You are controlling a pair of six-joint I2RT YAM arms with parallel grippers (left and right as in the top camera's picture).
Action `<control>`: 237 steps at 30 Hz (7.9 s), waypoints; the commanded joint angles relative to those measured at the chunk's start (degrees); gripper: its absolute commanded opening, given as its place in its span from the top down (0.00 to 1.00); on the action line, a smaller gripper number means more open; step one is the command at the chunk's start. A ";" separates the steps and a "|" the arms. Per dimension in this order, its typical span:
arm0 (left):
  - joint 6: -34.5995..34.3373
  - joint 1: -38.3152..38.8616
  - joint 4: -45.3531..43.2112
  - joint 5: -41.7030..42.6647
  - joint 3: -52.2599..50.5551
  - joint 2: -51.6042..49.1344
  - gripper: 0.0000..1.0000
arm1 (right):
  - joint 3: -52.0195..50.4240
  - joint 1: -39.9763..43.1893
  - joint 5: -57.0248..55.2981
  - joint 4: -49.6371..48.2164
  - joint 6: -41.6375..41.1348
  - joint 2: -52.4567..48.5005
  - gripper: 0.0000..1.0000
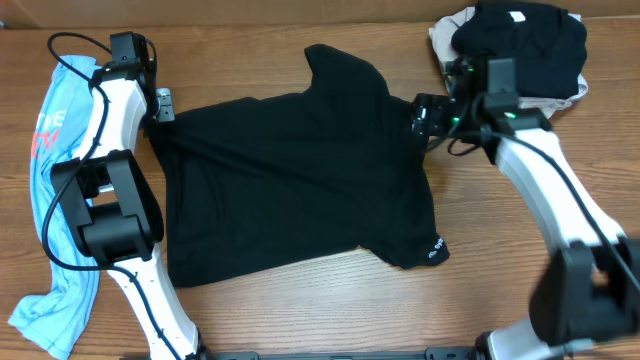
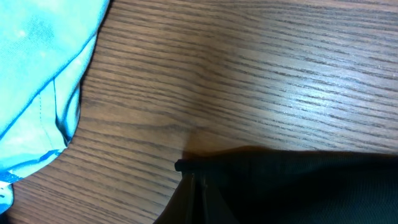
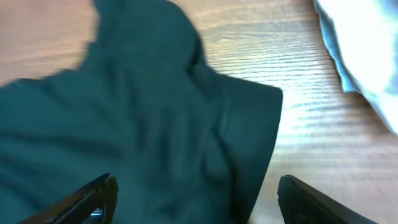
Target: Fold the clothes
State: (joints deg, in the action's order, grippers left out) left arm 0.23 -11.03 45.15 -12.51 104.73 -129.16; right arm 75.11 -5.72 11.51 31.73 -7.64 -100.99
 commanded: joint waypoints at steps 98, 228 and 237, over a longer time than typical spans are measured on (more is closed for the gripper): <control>-15.67 7.56 38.18 15.80 -14.67 49.66 0.00 | 23.98 -8.96 -9.57 61.22 -20.59 23.10 0.41; -19.34 -2.47 27.71 17.49 -45.09 53.07 0.96 | -4.72 3.56 -2.97 43.89 -13.88 22.40 0.96; -20.00 -2.47 19.21 10.43 -45.51 52.37 0.96 | -1.42 3.52 -2.01 33.05 -11.13 17.97 0.96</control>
State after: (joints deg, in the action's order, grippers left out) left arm -18.61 -13.39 66.52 2.52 58.43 -76.14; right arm 72.44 -2.61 9.41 66.52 -20.27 -80.77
